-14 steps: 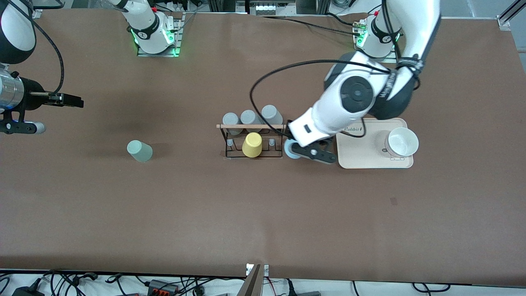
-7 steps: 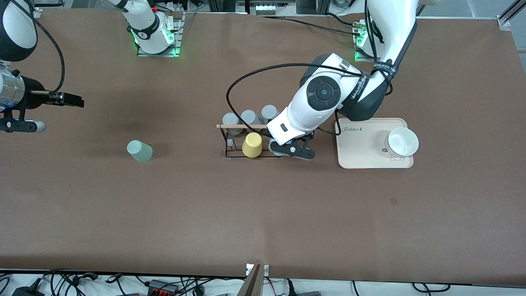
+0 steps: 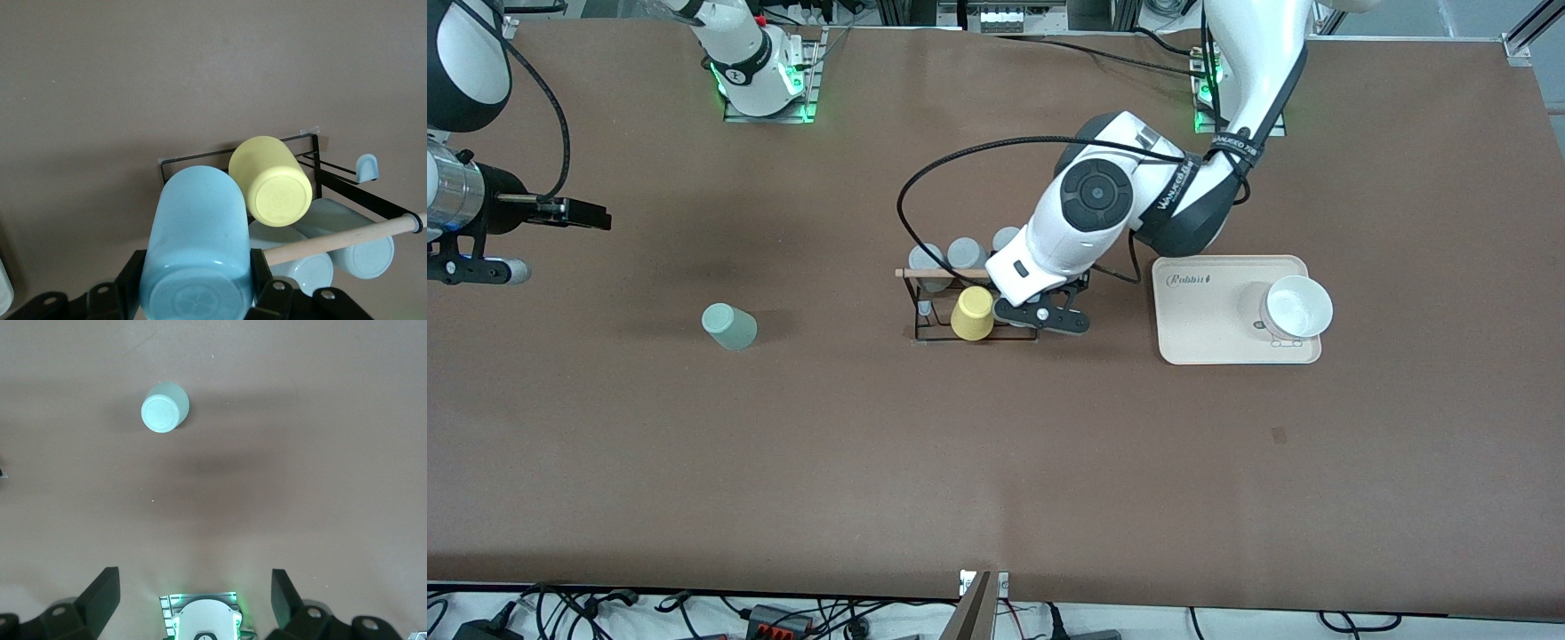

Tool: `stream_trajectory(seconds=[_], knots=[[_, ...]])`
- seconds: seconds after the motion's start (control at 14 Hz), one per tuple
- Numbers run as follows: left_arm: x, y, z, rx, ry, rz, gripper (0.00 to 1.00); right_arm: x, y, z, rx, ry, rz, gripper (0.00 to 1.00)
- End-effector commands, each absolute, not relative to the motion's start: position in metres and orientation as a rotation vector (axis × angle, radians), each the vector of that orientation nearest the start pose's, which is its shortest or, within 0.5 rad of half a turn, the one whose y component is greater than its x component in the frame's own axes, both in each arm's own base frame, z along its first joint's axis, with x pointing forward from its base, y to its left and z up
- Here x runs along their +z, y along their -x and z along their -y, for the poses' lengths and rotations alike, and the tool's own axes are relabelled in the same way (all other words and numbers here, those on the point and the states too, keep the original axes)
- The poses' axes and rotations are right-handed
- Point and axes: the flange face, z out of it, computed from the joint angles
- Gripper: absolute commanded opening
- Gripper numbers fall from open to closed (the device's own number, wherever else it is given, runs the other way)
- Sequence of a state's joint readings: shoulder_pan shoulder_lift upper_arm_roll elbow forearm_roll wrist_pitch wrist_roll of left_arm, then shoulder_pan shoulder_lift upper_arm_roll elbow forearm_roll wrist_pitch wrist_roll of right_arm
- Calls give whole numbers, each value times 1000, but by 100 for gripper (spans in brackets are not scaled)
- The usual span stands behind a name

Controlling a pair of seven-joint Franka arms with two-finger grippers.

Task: Hang scattered cups on rack with three cups
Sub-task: 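Hang the light blue cup on the rack peg beside the yellow cup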

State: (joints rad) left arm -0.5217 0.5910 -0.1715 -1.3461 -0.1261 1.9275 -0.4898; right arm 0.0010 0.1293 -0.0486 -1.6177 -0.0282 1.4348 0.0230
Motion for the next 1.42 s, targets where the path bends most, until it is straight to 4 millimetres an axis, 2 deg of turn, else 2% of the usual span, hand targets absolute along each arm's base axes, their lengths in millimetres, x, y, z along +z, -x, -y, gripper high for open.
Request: stream_trajectory(seconds=[0.0,0.28,0.57,1.07,1.35], knots=[[385,-569,449,197,3281,-203,38,525,-556,27,473,3121,-86,100],[379,-571,448,166,3243,-226,38,525,-556,27,481,3121,-86,100],[369,-565,456,185,3234,-246,38,524,-555,27,490,3120,-84,100],[344,-566,459,222,3223,-246,38,522,-555,27,486,3121,-84,100],[336,-564,474,225,3229,-275,38,521,-556,26,483,3119,-81,100]])
